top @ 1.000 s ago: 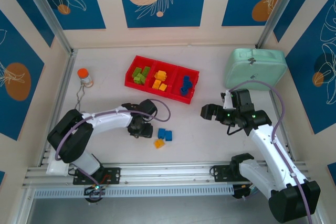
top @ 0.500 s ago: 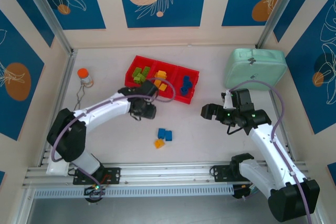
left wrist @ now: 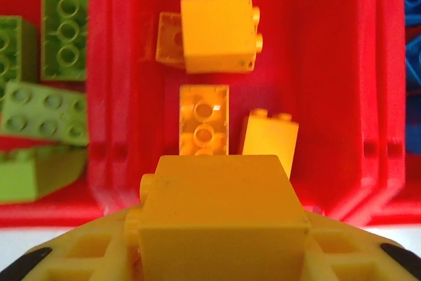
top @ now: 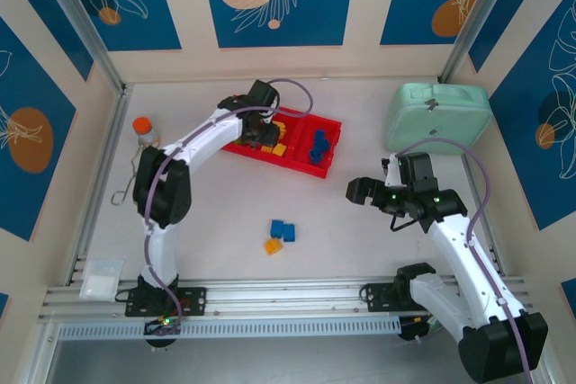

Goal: Sort the legos into containers by color
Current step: Place the lego in the container, then move the lego to the center of the table.

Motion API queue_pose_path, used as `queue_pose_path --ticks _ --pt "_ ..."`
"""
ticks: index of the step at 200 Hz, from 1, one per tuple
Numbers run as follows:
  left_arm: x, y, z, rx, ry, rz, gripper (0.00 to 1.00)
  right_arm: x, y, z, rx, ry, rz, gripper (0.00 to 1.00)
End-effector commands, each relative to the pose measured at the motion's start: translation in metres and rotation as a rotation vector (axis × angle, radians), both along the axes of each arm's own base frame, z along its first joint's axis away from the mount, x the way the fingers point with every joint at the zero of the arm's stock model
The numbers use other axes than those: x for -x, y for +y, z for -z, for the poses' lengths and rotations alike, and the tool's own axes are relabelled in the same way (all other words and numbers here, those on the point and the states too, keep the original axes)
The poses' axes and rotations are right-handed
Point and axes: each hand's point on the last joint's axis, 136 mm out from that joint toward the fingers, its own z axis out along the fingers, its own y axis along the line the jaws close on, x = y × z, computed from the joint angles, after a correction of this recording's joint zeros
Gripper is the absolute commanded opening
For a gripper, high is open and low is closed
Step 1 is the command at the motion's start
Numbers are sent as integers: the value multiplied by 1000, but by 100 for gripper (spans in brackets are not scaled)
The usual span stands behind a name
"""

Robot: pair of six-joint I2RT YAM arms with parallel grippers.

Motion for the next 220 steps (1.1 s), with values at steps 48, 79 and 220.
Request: queue_pose_path --ticks 48,79,220 --pt "-29 -25 7 93 7 23 59 0 -3 -2 -8 7 5 99" --pt "-29 -21 0 97 -11 20 81 0 -2 -2 -7 12 2 99" --pt "194 21 5 166 91 67 100 1 3 5 -19 42 -4 99"
